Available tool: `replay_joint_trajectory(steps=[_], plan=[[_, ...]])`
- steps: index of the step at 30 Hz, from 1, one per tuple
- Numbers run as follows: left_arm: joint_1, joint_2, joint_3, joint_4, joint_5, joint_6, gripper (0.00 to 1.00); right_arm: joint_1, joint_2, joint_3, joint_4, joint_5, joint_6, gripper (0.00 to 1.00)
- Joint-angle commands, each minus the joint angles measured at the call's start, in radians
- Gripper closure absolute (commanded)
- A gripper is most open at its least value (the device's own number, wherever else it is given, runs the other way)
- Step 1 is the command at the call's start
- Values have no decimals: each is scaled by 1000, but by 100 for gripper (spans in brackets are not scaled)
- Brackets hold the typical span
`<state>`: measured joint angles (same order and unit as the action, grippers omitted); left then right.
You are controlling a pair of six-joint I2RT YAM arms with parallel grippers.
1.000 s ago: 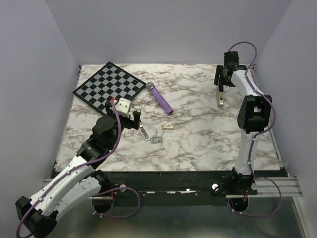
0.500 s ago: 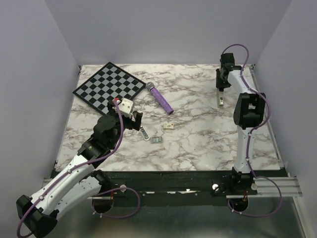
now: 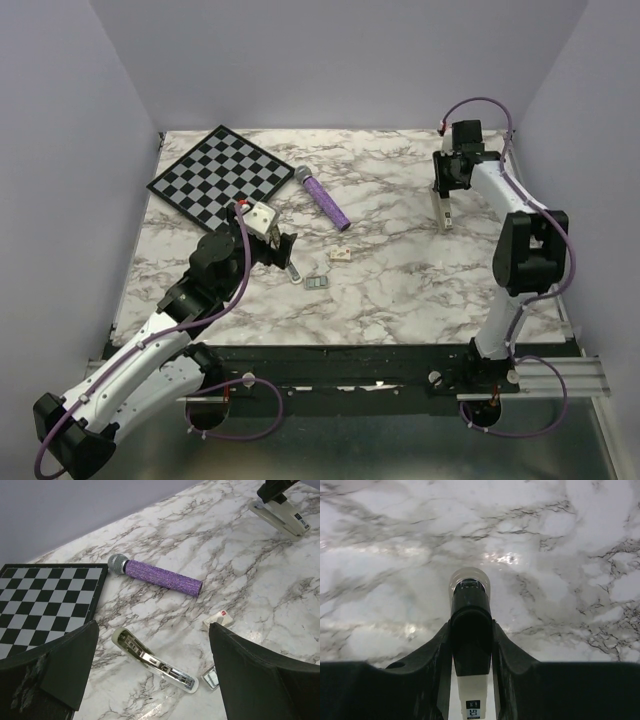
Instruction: Load the staples into the stapler
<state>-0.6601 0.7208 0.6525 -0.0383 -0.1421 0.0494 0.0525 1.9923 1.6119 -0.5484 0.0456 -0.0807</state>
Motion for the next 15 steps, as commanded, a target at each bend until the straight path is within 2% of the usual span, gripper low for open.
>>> replay_joint_trajectory(steps=[1, 8, 10, 11, 15], plan=[[5, -4, -4, 29, 129, 15, 1, 104, -289, -121, 165, -160, -89, 99], [5, 17, 6, 34, 344, 7, 1, 296, -609, -322, 223, -294, -151, 99], [4, 29, 10, 34, 375, -3, 2, 342, -674, -380, 248, -392, -165, 99], [5, 41, 18, 32, 395, -9, 2, 354, -732, -397, 257, -492, -189, 99], [5, 57, 33, 61, 513, -14, 1, 398, -889, -509, 341, -665, -209, 99]])
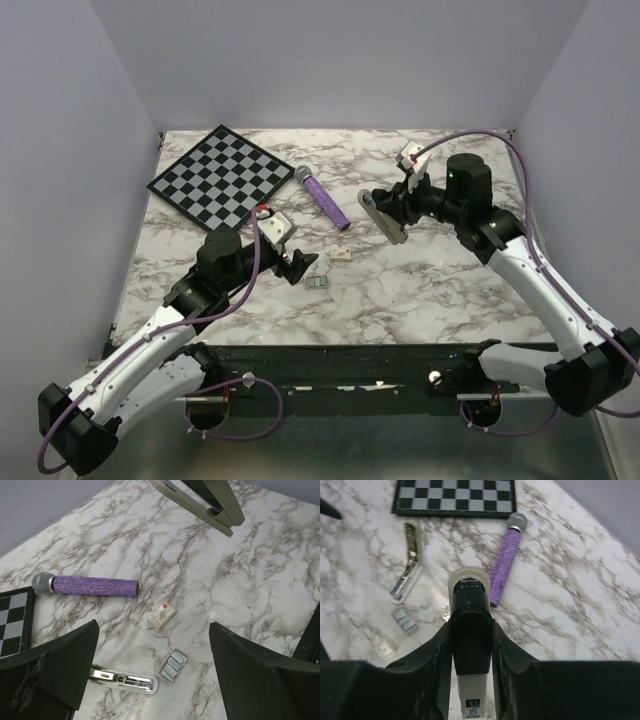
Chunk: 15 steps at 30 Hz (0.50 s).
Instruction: Load the staples into the stapler
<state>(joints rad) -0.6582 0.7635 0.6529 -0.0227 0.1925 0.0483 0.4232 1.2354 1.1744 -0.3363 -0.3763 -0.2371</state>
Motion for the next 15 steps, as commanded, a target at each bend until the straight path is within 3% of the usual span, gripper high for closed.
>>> replay_joint_trajectory(steps=[1, 7, 15], plan=[[3, 19, 36, 53, 199, -14, 1, 41, -155, -106, 153, -271, -54, 99], [3, 94, 73, 165, 457, -102, 1, 48, -273, -189, 217, -513, -51, 99], [-20, 209, 166, 244, 610, -137, 1, 54, -306, -237, 238, -673, -47, 99]])
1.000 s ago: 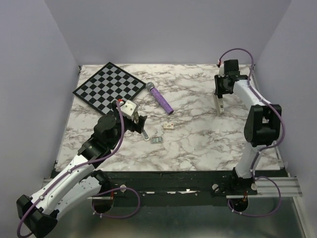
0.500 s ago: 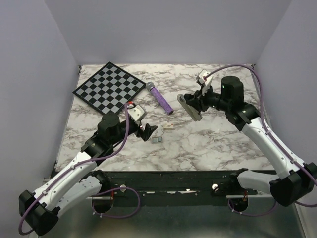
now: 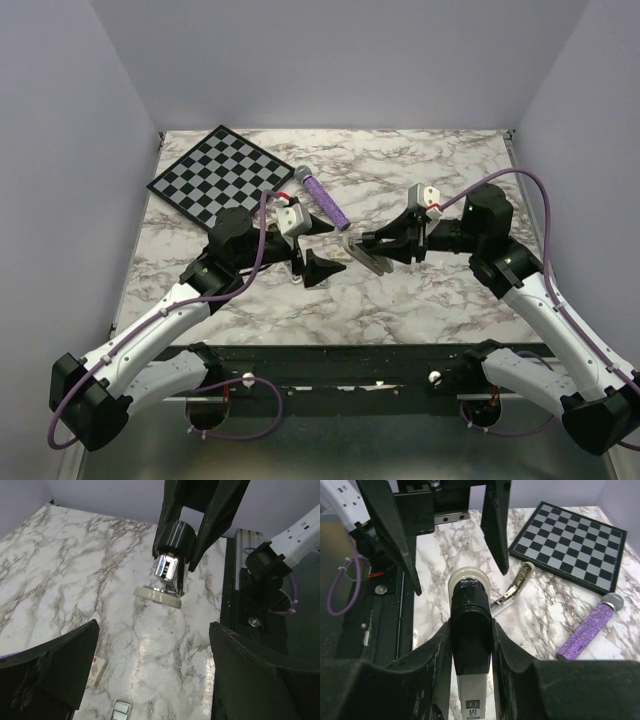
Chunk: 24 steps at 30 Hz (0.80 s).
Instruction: Load the staples into the stapler
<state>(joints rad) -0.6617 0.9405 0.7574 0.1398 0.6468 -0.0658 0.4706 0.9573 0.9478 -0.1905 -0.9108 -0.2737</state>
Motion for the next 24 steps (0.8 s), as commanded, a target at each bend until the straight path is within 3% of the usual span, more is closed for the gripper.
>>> replay_joint_trajectory(steps=[1, 5, 10, 17, 19, 20, 23, 24], plan=[[-18, 41, 72, 80, 166, -20, 1, 8, -28, -12, 94, -148, -10, 99], [-39, 110, 138, 28, 198, -2, 1, 10, -32, -20, 108, -171, -9, 99], [-62, 147, 186, -15, 192, 21, 13, 10, -31, -24, 123, -184, 1, 99], [-67, 158, 189, -83, 160, 52, 18, 11, -45, -38, 158, -181, 22, 99], [-69, 155, 184, -95, 156, 57, 24, 11, -46, -43, 178, -186, 36, 99], [-69, 155, 183, -100, 151, 58, 27, 11, -49, -44, 181, -188, 44, 99], [-68, 152, 177, -111, 128, 60, 51, 11, -58, -56, 232, -191, 65, 99], [-67, 144, 166, -108, 104, 55, 73, 11, -68, -61, 243, -189, 76, 99]])
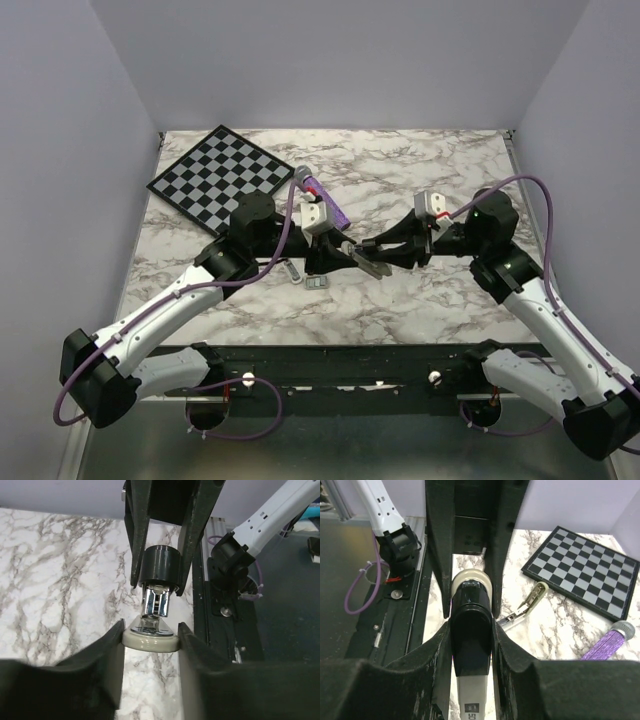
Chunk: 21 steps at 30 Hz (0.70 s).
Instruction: Load the staples into the stapler
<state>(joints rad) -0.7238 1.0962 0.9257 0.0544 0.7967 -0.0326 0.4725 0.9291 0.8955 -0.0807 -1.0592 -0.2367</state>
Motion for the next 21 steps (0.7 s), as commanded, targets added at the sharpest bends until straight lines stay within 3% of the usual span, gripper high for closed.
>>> replay_joint_trajectory(steps=[1, 3, 15, 21], plan=[[-6, -16, -8, -12, -74, 16, 84, 9, -44, -18, 156, -30, 46, 99], [-6, -44, -43, -1, -123, 0, 100, 9, -59, -33, 189, -2, 83, 99], [38, -338, -427, 286, -493, -306, 100, -67, -286, -259, 770, 214, 449, 99], [40, -443, -635, 545, -597, -525, 100, -83, -316, -340, 1097, 344, 618, 99]])
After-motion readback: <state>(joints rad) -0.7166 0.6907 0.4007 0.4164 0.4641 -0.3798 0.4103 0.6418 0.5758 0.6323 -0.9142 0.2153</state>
